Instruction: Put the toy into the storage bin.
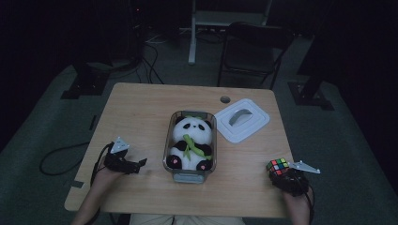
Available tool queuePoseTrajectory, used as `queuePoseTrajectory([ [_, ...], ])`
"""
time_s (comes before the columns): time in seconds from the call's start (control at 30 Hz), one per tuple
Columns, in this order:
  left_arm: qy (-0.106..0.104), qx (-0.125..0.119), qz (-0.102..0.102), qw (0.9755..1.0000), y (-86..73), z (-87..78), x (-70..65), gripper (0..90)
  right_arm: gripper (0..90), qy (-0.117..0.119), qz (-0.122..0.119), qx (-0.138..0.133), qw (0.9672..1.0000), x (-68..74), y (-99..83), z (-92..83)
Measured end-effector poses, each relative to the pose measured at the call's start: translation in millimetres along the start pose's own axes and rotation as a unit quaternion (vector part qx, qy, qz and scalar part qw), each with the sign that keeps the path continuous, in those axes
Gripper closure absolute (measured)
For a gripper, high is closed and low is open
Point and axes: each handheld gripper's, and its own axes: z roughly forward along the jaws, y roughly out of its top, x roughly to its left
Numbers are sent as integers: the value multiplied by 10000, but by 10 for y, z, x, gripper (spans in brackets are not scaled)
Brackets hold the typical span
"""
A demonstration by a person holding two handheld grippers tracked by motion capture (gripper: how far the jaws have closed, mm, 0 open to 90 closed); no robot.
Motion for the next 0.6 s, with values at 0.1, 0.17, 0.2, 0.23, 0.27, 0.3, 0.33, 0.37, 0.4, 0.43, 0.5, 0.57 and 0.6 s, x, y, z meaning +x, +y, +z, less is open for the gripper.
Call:
queuePoseTrajectory([
  [0.1, -6, 9, -2, 10000, -5, 18, 1, 5, 338, 87, -128, -88, 9998, 48, 74, -64],
  [0.17, -2, 40, 20, 10000, -8, 31, 2, 5, 338, 145, -201, -175, 9995, 82, 131, -106],
  [0.2, -1, 58, 6, 10000, -10, 41, 0, 4, 338, 219, -261, -230, 9992, 110, 178, -137],
  [0.23, 18, 84, 24, 10000, -15, 51, 0, 5, 338, 265, -316, -301, 9987, 140, 227, -169],
  [0.27, 5, 99, 30, 9999, -19, 60, -2, 4, 337, 315, -413, -348, 9980, 188, 298, -209],
  [0.3, 7, 111, 26, 9999, -24, 68, -4, 5, 338, 378, -528, -406, 9971, 232, 356, -239],
  [0.33, 14, 119, 37, 9999, -27, 74, -3, 5, 338, 432, -602, -475, 9961, 283, 414, -271],
  [0.37, -7, 149, 33, 9999, -31, 82, -3, 5, 337, 500, -665, -514, 9952, 320, 460, -294],
  [0.4, 7, 176, 41, 9998, -34, 90, -4, 4, 338, 596, -748, -567, 9938, 375, 522, -324],
  [0.43, 20, 182, 45, 9998, -38, 95, -6, 5, 337, 684, -822, -629, 9923, 432, 583, -354],
  [0.5, -2, 215, 52, 9998, -41, 105, -6, 5, 337, 953, -1008, -787, 9872, 563, 721, -413],
  [0.57, 0, 264, 55, 9996, -47, 115, -2, 5, 337, 1176, -1160, -909, 9821, 687, 836, -454],
  [0.6, -13, 275, 46, 9996, -52, 122, 0, 5, 338, 1292, -1189, -942, 9799, 733, 876, -465],
])
